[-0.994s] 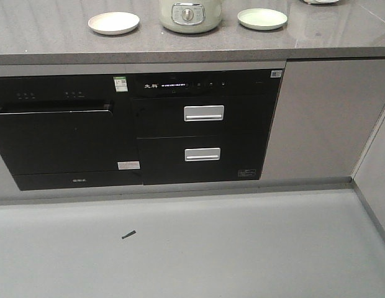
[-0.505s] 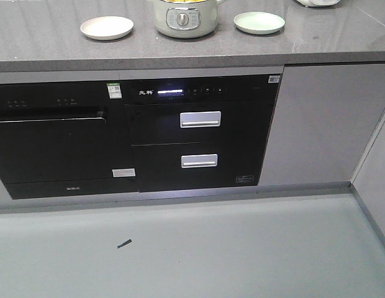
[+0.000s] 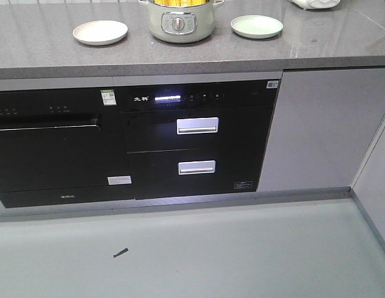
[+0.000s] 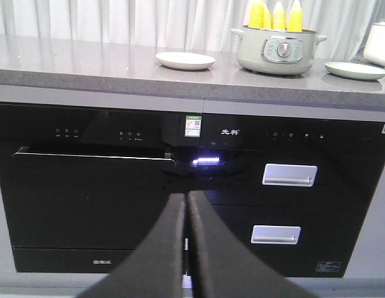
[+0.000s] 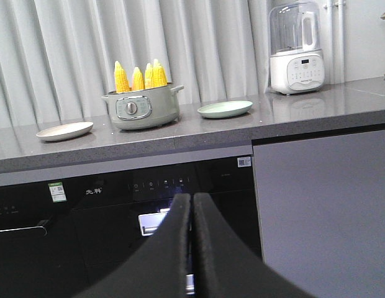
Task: Distribute corn equally
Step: 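Drive the base toward the counter with the pot and plates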
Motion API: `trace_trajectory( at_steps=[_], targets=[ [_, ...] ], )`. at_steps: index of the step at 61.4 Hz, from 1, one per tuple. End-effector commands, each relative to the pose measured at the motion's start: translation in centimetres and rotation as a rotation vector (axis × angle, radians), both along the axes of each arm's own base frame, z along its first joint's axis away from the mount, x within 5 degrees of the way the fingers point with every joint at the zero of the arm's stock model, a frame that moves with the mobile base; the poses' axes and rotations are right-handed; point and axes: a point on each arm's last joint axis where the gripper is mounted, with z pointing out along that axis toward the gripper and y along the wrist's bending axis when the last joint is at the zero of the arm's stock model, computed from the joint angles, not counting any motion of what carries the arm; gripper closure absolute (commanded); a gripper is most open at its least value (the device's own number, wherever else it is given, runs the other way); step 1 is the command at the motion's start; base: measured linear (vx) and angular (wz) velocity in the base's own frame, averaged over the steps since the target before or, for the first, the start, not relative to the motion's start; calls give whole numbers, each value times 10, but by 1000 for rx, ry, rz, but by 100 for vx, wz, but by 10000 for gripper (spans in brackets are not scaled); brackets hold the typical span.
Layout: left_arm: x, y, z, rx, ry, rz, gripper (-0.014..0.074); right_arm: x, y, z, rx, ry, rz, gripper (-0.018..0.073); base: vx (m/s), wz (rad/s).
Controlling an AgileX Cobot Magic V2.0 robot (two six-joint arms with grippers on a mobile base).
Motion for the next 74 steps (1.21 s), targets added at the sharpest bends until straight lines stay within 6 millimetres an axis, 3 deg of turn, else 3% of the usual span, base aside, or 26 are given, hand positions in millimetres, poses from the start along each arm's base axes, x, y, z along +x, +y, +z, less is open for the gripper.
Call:
trace_trajectory(
  at_steps=[1,74],
  targets=[
    [-1,-1,7,-8,-94,-16,603,-1,1,3,-21,-62,6,561,10,1],
    [-1,-1,7,-8,-94,-16,603,-1,1,3,-21,-62,6,561,11,2]
  ],
)
